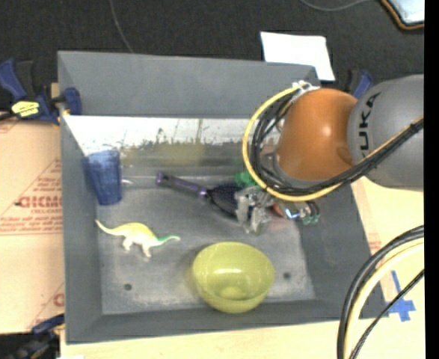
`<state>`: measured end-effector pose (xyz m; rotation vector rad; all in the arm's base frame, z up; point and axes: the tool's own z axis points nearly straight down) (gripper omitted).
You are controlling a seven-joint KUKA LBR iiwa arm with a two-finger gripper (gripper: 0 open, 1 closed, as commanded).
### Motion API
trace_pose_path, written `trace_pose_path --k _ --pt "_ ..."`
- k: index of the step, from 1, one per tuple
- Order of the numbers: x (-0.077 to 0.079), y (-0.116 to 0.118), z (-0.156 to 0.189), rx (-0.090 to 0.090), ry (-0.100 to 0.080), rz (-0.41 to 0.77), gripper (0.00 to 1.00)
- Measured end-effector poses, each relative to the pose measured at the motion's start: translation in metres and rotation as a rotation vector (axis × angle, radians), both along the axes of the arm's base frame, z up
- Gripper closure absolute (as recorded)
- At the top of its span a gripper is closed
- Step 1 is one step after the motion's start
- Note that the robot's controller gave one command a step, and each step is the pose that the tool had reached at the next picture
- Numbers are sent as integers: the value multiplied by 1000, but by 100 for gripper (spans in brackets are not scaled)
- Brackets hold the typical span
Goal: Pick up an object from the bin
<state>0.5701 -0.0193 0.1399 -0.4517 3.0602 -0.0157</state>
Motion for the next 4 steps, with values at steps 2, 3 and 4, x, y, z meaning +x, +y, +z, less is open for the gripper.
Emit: trace_pose_path --k 2,3,4 --pt "-78 -52 -19 -11 -2 154 100" --pt "-74 -7 -68 -2 38 -11 100" --pt "-63 -28 39 -13 -2 113 100"
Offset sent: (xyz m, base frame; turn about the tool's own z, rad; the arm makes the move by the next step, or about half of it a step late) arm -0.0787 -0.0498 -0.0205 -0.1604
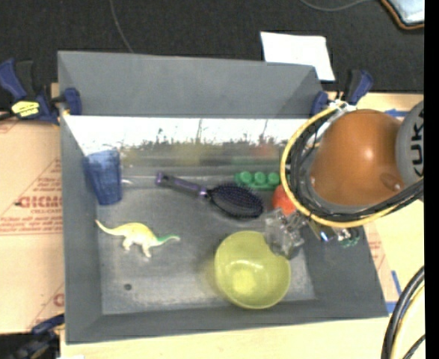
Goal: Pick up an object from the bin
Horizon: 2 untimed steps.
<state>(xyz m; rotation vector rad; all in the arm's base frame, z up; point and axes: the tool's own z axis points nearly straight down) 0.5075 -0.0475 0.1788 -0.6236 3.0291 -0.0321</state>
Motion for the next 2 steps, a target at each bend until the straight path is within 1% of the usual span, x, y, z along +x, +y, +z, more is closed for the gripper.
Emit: trace_pose_path --k 1,2 --pt "-10 19 -107 6 49 -11 0" --pt "-9 18 -106 5 45 -10 0"
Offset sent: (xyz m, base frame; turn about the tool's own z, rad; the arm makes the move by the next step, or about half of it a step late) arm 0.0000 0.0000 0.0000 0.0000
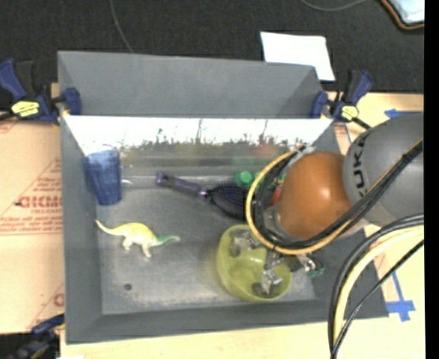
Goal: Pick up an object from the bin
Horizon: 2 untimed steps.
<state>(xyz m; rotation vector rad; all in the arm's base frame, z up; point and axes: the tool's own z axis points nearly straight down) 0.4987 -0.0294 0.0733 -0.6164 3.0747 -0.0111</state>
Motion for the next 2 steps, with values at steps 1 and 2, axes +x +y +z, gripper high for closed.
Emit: trace_pose_path --k 1,2 --pt "-12 -5 103 1 3 -17 0" --pt "-3 -4 15 1 -3 8 0"
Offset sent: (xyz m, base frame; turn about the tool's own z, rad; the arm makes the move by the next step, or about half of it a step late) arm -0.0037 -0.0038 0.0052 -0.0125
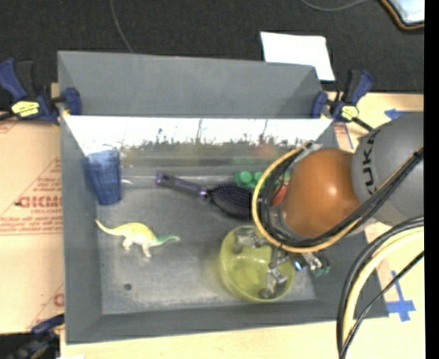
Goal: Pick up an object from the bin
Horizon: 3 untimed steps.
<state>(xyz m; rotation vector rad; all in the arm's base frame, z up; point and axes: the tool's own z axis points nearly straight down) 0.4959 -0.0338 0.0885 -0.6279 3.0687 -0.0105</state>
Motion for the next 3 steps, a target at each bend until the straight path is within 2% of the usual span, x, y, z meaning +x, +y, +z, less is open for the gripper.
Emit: trace_pose_path --k 1,2,3 --pt "-1 13 28 -2 -9 42 0" --pt "0 -4 -16 6 1 33 0" --pt "-4 -3 -12 3 -9 43 0"
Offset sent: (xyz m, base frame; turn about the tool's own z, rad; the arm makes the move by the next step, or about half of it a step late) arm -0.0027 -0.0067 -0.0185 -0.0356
